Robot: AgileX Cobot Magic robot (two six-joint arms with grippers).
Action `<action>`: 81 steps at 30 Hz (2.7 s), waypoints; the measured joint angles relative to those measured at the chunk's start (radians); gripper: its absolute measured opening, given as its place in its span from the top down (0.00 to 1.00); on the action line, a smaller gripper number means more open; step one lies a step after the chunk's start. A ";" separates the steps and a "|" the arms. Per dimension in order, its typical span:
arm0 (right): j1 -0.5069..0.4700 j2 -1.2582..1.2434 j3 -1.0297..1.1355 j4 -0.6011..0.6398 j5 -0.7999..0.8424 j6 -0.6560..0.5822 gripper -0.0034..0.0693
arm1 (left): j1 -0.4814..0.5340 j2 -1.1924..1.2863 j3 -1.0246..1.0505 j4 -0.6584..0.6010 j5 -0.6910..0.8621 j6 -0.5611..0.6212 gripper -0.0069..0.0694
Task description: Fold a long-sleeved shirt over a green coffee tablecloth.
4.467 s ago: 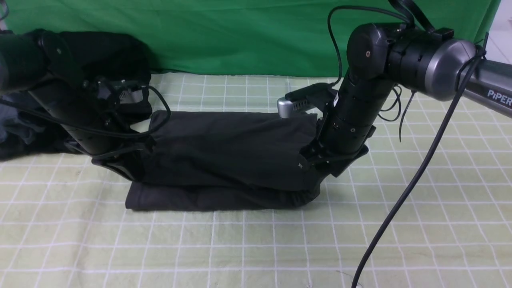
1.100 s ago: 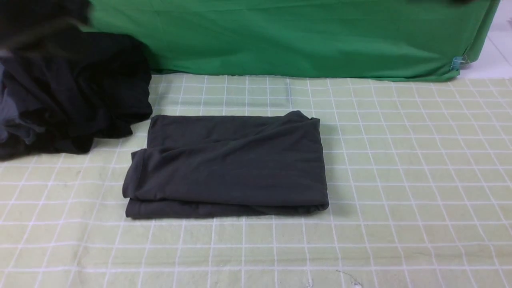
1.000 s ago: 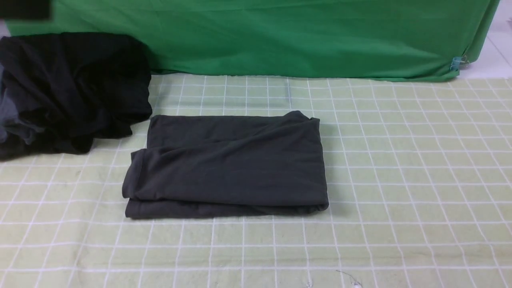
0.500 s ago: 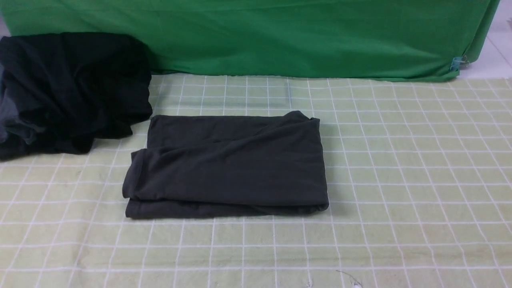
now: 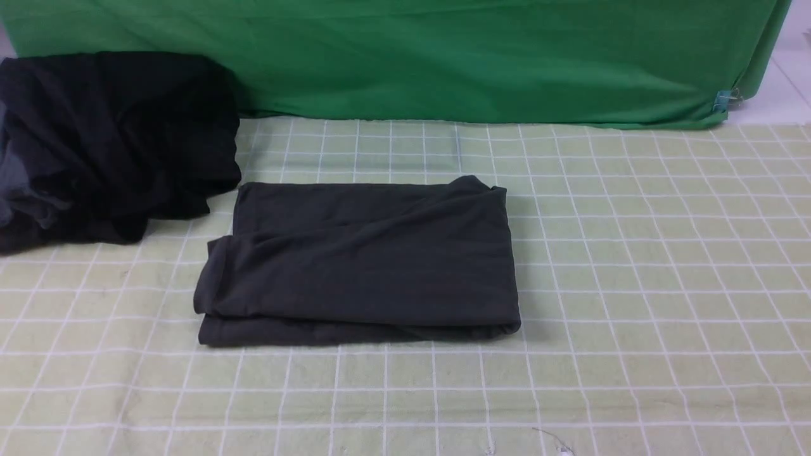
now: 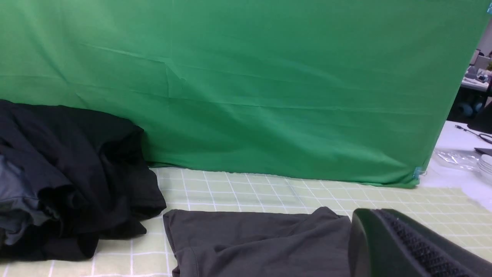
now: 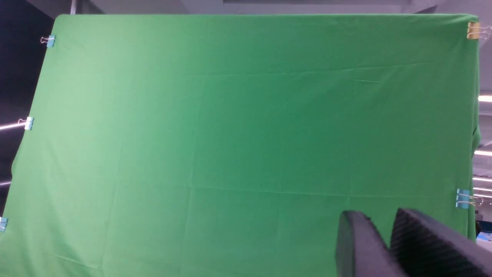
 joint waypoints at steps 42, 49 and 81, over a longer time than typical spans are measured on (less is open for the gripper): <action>0.000 0.000 0.001 -0.001 0.010 0.000 0.67 | 0.155 -0.097 0.486 0.242 -0.249 0.109 0.91; 0.000 0.000 0.001 0.000 0.027 0.000 0.65 | 0.188 -0.097 0.487 0.238 -0.207 0.115 0.91; -0.107 -0.021 0.002 0.000 0.404 -0.108 0.62 | 0.188 -0.097 0.487 0.237 -0.207 0.114 0.91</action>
